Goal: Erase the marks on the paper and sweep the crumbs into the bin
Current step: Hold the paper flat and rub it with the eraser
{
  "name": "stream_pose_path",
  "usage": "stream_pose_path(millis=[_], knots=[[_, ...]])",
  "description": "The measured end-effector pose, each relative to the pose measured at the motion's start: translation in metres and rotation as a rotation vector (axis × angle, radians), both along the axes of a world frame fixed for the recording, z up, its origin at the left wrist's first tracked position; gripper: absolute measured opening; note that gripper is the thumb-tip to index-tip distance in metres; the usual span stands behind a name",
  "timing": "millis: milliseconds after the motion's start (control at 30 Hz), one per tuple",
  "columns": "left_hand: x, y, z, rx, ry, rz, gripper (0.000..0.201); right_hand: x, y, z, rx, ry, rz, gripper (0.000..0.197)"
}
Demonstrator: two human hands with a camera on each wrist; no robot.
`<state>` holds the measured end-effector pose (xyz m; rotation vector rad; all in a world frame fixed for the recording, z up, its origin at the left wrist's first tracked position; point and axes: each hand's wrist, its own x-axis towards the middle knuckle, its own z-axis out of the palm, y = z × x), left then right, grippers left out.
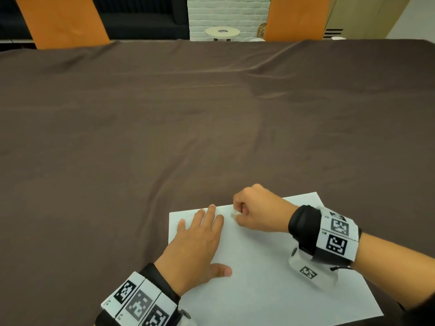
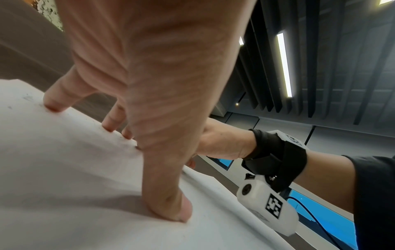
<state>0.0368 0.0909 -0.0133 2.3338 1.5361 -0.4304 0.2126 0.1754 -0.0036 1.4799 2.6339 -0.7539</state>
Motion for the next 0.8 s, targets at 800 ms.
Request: stream_pose_path(millis=[800], knots=[[0.000,0.002,-0.001,-0.016,-0.015,0.024,0.101,0.011,-0.011,0.000,-0.011,0.000,0.016,0.014]])
